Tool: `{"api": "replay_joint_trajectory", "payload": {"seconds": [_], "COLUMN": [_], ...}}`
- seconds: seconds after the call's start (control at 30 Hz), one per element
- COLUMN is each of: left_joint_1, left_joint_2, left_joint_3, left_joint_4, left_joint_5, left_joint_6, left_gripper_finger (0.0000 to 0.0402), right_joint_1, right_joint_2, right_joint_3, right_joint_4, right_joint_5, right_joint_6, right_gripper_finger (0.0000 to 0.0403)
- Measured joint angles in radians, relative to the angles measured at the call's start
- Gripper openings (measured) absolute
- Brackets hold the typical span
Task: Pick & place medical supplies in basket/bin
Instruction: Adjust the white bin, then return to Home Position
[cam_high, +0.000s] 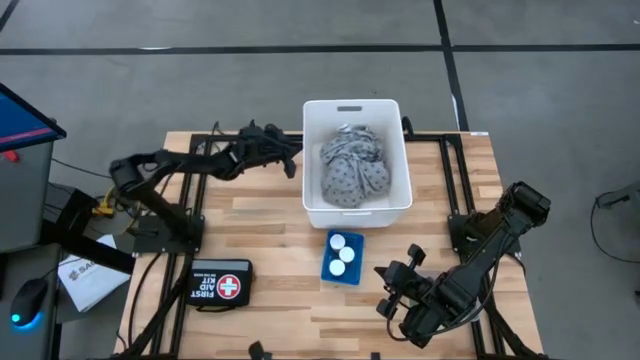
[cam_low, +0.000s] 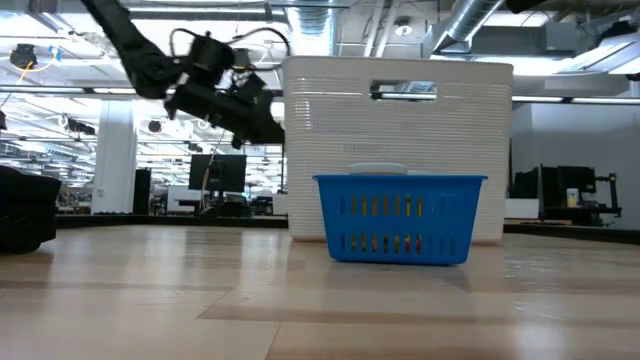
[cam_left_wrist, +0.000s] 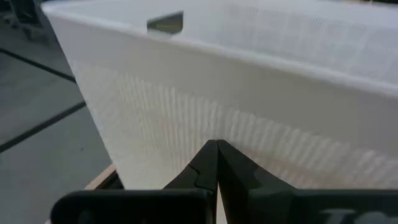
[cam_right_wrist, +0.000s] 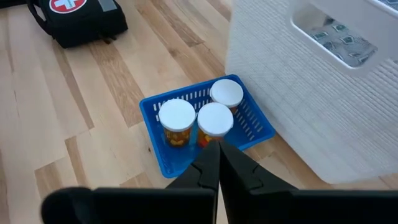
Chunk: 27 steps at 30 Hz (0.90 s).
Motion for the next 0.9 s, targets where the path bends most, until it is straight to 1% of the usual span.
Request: {"api": "replay_joint_trajectory", "payload": {"seconds": [0.07,0.13,0.27,0.43,0.53,0.6,0.67,0.7,0.77,0.9], "left_joint_1": [0.005,0.013,0.024,0.01,-0.028,-0.051,-0.066,-0.071,-0.07,-0.068], "left_joint_2": [0.052,0.079,0.065,-0.033,-0.13,-0.204,-0.283,-0.324,-0.418,-0.64], "left_joint_3": [0.041,0.068,0.071,0.072,0.072,0.073,0.072,0.068,0.023,-0.152], "left_joint_4": [-0.002,-0.01,-0.027,-0.097,-0.182,-0.266,-0.377,-0.428,-0.468,-0.429], "left_joint_5": [-0.015,-0.024,-0.047,-0.078,-0.143,-0.186,-0.198,-0.185,-0.105,0.077], "left_joint_6": [0.012,0.014,0.038,0.064,0.128,0.173,0.194,0.195,0.197,0.174], "left_gripper_finger": [0.0,0.0,0.0,0.0,0.0,0.0,0.0,0.0,0.0,0.0], "right_joint_1": [0.002,0.009,0.029,0.035,0.032,0.032,0.032,0.035,0.049,0.08], "right_joint_2": [0.0,0.0,0.0,0.0,0.0,0.0,0.0,0.0,0.0,0.0], "right_joint_3": [0.0,0.0,0.0,0.0,0.0,0.0,0.0,0.0,0.0,0.0], "right_joint_4": [0.003,0.005,0.007,-0.031,-0.099,-0.138,-0.16,-0.162,-0.16,-0.146], "right_joint_5": [0.001,0.001,0.003,0.001,-0.021,-0.031,-0.04,-0.04,-0.04,-0.032], "right_joint_6": [-0.002,-0.002,0.005,0.032,0.079,0.105,0.12,0.12,0.121,0.122], "right_gripper_finger": [0.0001,0.0001,0.0001,0.0001,0.0001,0.0001,0.0001,0.0001,0.0001,0.0]}}
